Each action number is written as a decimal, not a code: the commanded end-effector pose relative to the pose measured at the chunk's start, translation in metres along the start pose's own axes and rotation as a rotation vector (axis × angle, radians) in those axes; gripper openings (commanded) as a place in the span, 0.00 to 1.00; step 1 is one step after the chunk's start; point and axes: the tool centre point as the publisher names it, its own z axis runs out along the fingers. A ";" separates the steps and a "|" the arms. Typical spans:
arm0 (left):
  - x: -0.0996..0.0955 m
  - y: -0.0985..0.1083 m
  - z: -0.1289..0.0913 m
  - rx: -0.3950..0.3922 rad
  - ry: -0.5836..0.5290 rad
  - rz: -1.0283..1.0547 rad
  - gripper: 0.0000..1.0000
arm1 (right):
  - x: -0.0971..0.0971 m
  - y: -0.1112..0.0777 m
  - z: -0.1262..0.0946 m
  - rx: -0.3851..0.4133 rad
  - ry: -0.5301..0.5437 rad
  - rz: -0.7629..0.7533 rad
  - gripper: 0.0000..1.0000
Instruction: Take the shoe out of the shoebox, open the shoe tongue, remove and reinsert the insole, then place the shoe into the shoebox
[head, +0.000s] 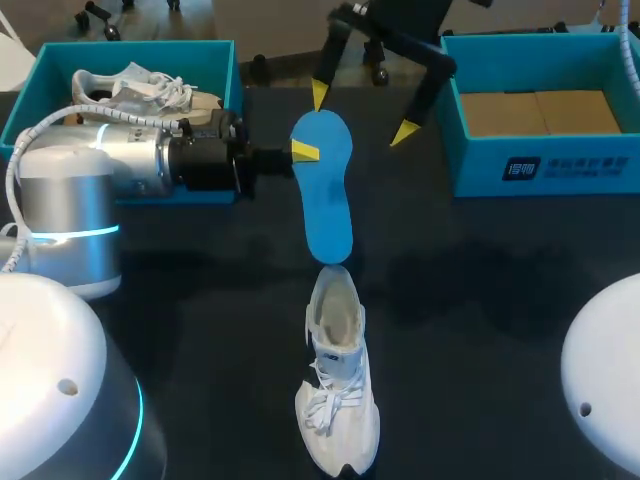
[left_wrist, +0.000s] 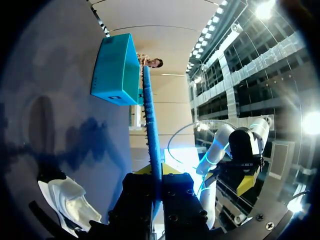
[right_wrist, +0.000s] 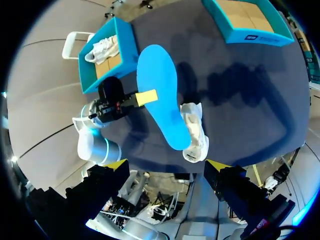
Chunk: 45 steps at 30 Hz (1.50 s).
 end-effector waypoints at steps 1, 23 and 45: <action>0.000 0.000 0.001 0.002 0.000 0.000 0.00 | 0.013 -0.006 -0.008 -0.110 -0.156 -0.051 1.00; 0.000 0.000 0.001 0.002 0.000 0.000 0.00 | 0.035 0.002 0.011 -0.334 -0.309 -0.193 1.00; 0.000 0.000 0.001 0.002 0.000 0.000 0.00 | 0.006 0.002 0.016 -0.291 0.090 -0.232 1.00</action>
